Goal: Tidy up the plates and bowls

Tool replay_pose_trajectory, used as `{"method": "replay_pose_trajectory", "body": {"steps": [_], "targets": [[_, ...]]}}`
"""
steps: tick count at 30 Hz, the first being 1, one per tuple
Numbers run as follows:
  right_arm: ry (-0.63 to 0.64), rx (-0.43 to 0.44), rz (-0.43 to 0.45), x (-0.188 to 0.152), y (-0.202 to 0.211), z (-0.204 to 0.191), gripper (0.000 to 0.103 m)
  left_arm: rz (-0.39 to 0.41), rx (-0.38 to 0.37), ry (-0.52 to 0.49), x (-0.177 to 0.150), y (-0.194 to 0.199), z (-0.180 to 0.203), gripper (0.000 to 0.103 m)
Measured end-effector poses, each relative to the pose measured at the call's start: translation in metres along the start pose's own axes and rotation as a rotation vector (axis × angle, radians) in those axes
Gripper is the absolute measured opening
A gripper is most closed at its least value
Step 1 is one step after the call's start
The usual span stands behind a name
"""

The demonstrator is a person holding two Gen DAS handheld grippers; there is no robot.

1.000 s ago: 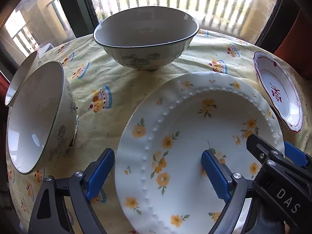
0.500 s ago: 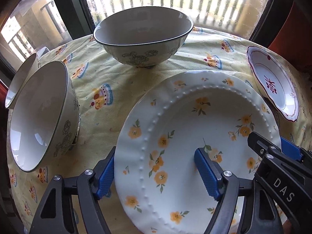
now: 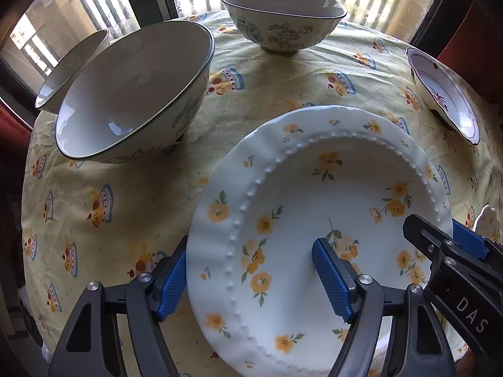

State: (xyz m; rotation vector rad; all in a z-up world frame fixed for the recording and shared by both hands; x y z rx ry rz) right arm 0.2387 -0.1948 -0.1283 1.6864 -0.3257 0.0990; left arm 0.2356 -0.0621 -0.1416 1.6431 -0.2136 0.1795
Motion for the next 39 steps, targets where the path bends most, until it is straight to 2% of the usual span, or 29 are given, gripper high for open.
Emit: {"method": "replay_pose_trajectory", "body": {"steps": [2, 4, 9, 15, 19, 24, 35, 39], "targets": [[0.029, -0.010, 0.010, -0.003, 0.001, -0.002, 0.057, 0.001, -0.012, 0.021, 0.000, 0.001, -0.003, 0.072], [0.065, -0.027, 0.013, -0.005, 0.000, -0.002, 0.053, -0.003, -0.026, 0.065, -0.001, 0.000, -0.009, 0.071], [0.074, -0.034, 0.001, -0.004, -0.005, -0.003, 0.055, 0.012, 0.018, 0.052, -0.004, -0.002, -0.005, 0.077], [0.057, -0.004, -0.001, 0.001, -0.011, -0.001, 0.058, 0.006, 0.025, 0.086, 0.001, -0.003, -0.005, 0.075], [0.072, -0.016, -0.023, 0.004, -0.010, -0.004, 0.059, 0.004, 0.016, 0.082, 0.003, 0.000, -0.003, 0.074], [0.071, -0.028, -0.005, 0.005, 0.006, -0.008, 0.059, 0.012, 0.007, 0.099, -0.001, 0.017, -0.012, 0.074], [-0.008, -0.057, 0.038, -0.015, 0.055, -0.007, 0.057, 0.100, -0.053, -0.004, -0.013, 0.074, -0.010, 0.074], [-0.045, -0.075, 0.084, -0.029, 0.079, -0.002, 0.057, 0.113, -0.077, -0.041, -0.022, 0.087, -0.008, 0.074]]}}
Point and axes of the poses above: each gripper's, at about its wrist camera, not at the fingertips, and y roughly against the way its jaws point, z to its right, x to its top, the point moved 4 cm from there along -y, roughly the way its jaws point, and after that the axes turned 5 degrees about x, right-handed, at the moved point
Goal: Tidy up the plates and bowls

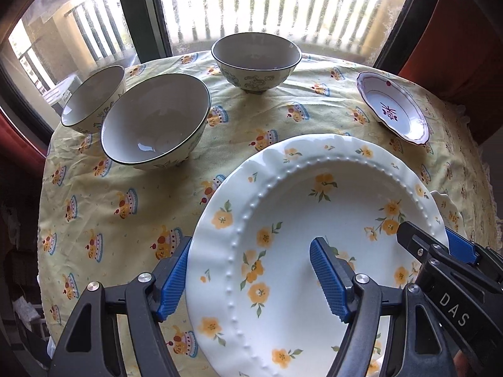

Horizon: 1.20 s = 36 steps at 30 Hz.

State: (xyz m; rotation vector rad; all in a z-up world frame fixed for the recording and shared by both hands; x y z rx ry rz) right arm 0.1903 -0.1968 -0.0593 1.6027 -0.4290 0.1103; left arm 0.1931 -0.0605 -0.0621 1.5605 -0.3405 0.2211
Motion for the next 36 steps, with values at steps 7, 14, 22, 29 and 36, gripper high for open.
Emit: {"method": "replay_pose_trajectory", "body": {"steps": [7, 14, 22, 29, 36], "targets": [[-0.031, -0.006, 0.041, -0.010, 0.025, 0.016, 0.057, 0.009, -0.016, -0.029, -0.011, 0.014, 0.015, 0.074], [-0.020, 0.027, 0.038, -0.012, 0.028, 0.048, 0.057, 0.012, -0.001, -0.001, -0.017, 0.020, 0.047, 0.074], [0.039, 0.037, 0.021, -0.006, 0.032, 0.100, 0.057, 0.001, 0.003, 0.031, -0.027, 0.022, 0.101, 0.074], [0.074, 0.014, 0.011, -0.004, 0.032, 0.149, 0.057, -0.037, -0.021, 0.049, -0.036, 0.012, 0.149, 0.074], [0.094, 0.002, -0.014, -0.002, 0.024, 0.187, 0.057, -0.047, -0.018, 0.068, -0.043, 0.002, 0.186, 0.074]]}}
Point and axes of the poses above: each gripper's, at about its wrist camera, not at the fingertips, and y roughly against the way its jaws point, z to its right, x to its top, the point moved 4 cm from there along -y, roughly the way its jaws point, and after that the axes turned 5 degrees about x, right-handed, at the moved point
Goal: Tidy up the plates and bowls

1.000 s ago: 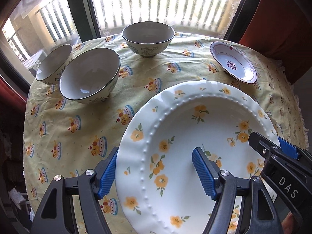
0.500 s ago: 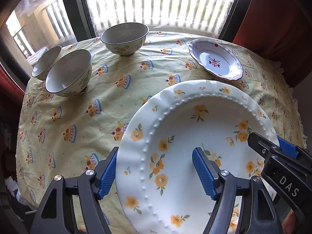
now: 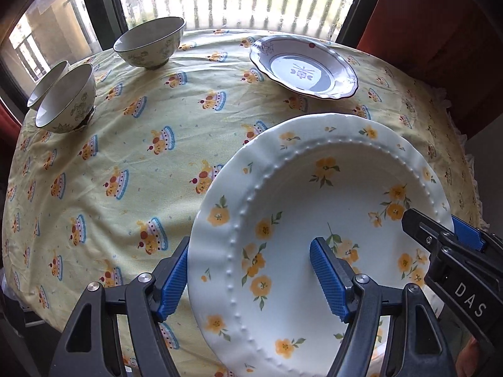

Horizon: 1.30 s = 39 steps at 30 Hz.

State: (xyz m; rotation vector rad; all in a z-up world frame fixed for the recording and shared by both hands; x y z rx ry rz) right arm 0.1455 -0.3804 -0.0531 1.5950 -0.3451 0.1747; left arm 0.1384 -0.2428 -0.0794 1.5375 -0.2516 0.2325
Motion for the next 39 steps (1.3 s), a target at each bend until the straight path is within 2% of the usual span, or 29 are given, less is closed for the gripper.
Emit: {"method": "replay_pose_trajectory", "body": {"steps": [8, 17, 30, 34, 39], "targets": [[0.032, -0.022, -0.028, -0.004, -0.018, 0.033, 0.057, -0.058, -0.024, 0.040, -0.018, -0.024, 0.028, 0.075], [0.045, 0.002, -0.076, -0.007, -0.033, 0.048, 0.057, -0.073, 0.000, 0.056, -0.024, -0.039, 0.039, 0.077], [0.046, 0.000, -0.105, -0.003, -0.048, 0.054, 0.057, -0.040, 0.052, 0.027, -0.016, -0.048, 0.046, 0.079], [0.044, -0.007, -0.103, -0.003, -0.049, 0.054, 0.057, -0.044, 0.056, 0.012, -0.014, -0.052, 0.052, 0.089], [0.049, -0.011, -0.104, -0.006, -0.051, 0.053, 0.057, -0.043, 0.084, -0.004, -0.013, -0.053, 0.054, 0.094]]}}
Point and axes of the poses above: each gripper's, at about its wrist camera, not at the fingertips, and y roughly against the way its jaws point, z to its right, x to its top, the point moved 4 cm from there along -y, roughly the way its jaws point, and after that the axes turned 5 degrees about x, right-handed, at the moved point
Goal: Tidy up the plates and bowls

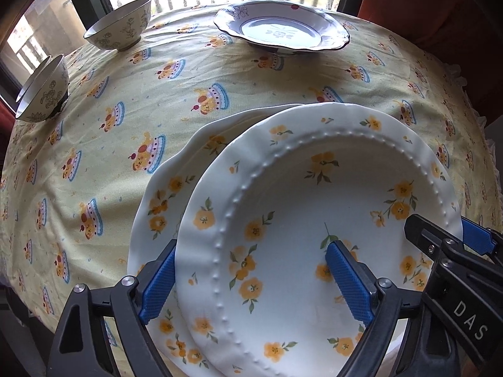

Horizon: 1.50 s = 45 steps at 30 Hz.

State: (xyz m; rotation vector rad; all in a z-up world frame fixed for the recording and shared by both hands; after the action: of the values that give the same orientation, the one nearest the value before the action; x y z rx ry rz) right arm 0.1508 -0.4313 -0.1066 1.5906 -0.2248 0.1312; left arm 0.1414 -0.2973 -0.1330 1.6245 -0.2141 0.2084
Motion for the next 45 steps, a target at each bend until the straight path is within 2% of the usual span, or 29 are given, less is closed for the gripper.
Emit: {"method": "replay_pose_trajectory", "body": {"steps": [5, 10, 14, 16, 18, 20, 26, 36, 43, 44, 45], "targets": [[-0.003, 0.010, 0.023, 0.000, 0.003, -0.001, 0.057, -0.004, 0.021, 0.002, 0.002, -0.003, 0.005, 0.103], [0.017, -0.003, 0.053, -0.001, 0.010, -0.003, 0.058, -0.008, 0.034, 0.004, 0.004, -0.004, 0.005, 0.103], [0.027, -0.017, 0.067, -0.003, 0.014, -0.001, 0.057, -0.015, 0.086, -0.028, 0.005, -0.003, 0.004, 0.103], [0.036, -0.012, 0.072, -0.004, 0.015, 0.001, 0.054, -0.014, 0.111, -0.044, 0.005, 0.000, 0.004, 0.103], [0.039, -0.007, 0.068, -0.004, 0.014, 0.001, 0.042, -0.012, 0.106, -0.044, 0.005, 0.004, 0.003, 0.102], [0.036, 0.009, 0.059, -0.005, 0.011, 0.000, 0.036, -0.006, 0.116, -0.046, 0.005, 0.009, 0.001, 0.102], [0.056, 0.012, 0.061, -0.002, 0.006, -0.006, 0.036, -0.018, 0.105, -0.037, 0.001, 0.016, -0.008, 0.102], [0.082, -0.014, 0.047, 0.002, -0.002, -0.020, 0.039, -0.001, 0.094, -0.039, -0.001, 0.022, -0.020, 0.102], [0.042, -0.063, 0.051, 0.001, 0.004, -0.028, 0.044, 0.003, 0.029, -0.052, 0.001, 0.027, -0.031, 0.102], [0.032, -0.055, 0.058, 0.000, 0.009, -0.031, 0.048, 0.014, 0.024, -0.058, 0.003, 0.030, -0.034, 0.102], [0.021, -0.046, 0.067, 0.000, 0.014, -0.034, 0.059, 0.027, 0.021, -0.063, 0.005, 0.035, -0.036, 0.102]]}}
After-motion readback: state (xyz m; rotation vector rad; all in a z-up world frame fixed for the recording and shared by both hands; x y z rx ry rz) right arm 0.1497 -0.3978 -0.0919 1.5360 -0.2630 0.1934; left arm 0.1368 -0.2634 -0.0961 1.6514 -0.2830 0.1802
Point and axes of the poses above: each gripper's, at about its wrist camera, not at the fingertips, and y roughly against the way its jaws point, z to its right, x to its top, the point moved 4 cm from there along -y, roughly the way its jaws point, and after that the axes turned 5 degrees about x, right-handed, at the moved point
